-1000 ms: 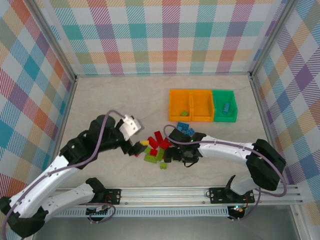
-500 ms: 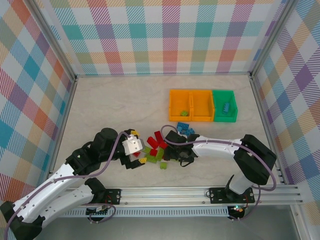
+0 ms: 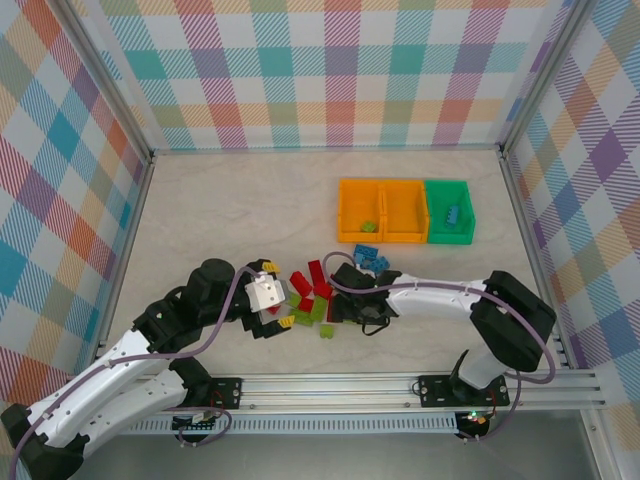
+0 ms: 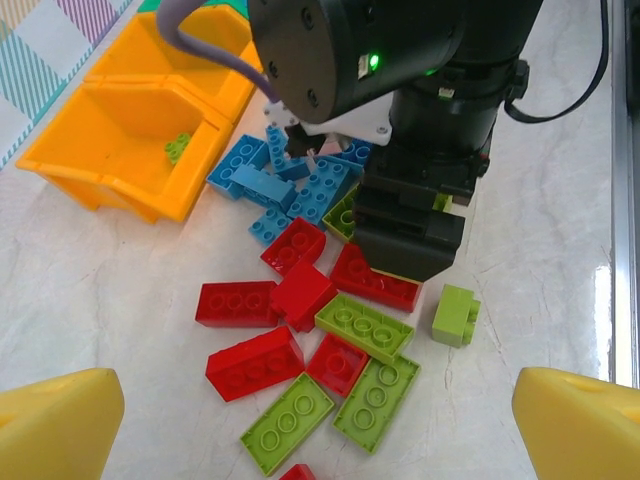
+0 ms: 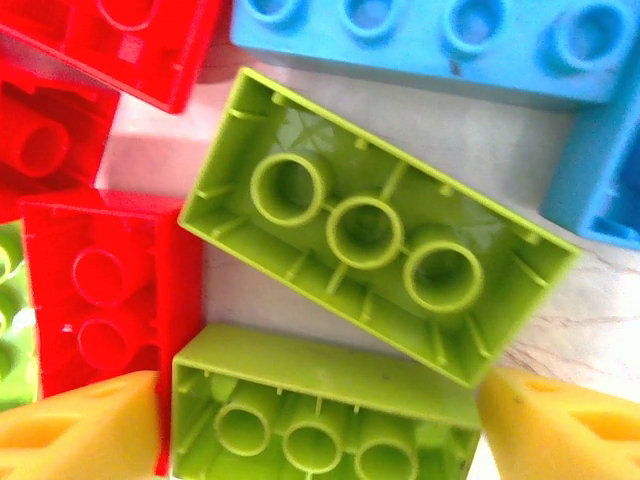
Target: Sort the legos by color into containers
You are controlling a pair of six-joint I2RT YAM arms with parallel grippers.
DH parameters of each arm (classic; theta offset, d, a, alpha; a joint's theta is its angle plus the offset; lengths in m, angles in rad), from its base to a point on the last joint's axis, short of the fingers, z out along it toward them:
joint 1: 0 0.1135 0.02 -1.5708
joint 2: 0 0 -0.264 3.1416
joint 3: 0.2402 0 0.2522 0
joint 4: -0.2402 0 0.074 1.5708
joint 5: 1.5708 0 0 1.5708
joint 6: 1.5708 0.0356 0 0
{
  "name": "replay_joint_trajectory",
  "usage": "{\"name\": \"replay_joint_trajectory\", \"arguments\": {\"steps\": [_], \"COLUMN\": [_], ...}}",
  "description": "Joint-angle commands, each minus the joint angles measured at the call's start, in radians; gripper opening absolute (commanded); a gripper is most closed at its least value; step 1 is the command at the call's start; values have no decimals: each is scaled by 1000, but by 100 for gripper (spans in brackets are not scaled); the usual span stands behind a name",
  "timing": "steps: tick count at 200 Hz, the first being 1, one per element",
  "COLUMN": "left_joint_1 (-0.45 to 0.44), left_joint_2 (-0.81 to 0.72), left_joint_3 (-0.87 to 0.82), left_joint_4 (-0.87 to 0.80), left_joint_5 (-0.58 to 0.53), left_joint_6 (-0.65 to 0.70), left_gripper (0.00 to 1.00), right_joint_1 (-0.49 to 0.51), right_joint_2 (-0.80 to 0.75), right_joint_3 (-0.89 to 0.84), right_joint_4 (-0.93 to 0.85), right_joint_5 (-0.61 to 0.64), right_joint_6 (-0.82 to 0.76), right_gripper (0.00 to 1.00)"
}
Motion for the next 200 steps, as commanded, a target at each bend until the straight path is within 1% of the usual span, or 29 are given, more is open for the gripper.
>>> {"name": "replay_joint_trajectory", "arguments": {"steps": [1,21,35,51,75,103,124,138,145,153,171,196,200], "left_joint_1": [-9,-9,-9,-9,-9,-10,-9,-9,-9,-9,-9,-10,-10], "left_joint_2": [1,3,3,4,5,-3,-10,-10,-10,-12,-14,-16,-17], "left_joint_3": [-11,-10,-10,-10,-10,-11,-16,-16,-16,-17,-18,-19,-21], "left_joint_4": [28,27,26,25,20,1,5,6,5,4,4,3,3], "left_joint_5": [11,11,13,17,21,29,31,30,29,30,32,36,39], "left_joint_6": [14,13,13,12,17,30,34,35,35,37,38,39,41], "left_gripper": [100,100,100,100,100,100,100,100,100,100,100,100,100], "right_joint_1": [5,5,5,5,4,5,5,5,4,5,5,5,5], "right_joint_2": [-95,-151,-156,-127,-44,38,62,64,62,64,78,101,101], "right_joint_3": [-30,-69,-86,-83,-38,10,29,28,30,30,35,38,34], "right_joint_4": [-32,-35,-28,-16,-14,-52,-41,-8,4,20,37,24,27], "right_joint_5": [18,26,16,-18,-52,-1,12,4,2,-2,-6,-38,-48], "right_joint_6": [-15,-12,-23,-55,-98,-120,-134,-136,-138,-140,-152,-154,-154], "right_gripper": [87,80,78,80,81,81,81,85,85,83,73,66,61]}}
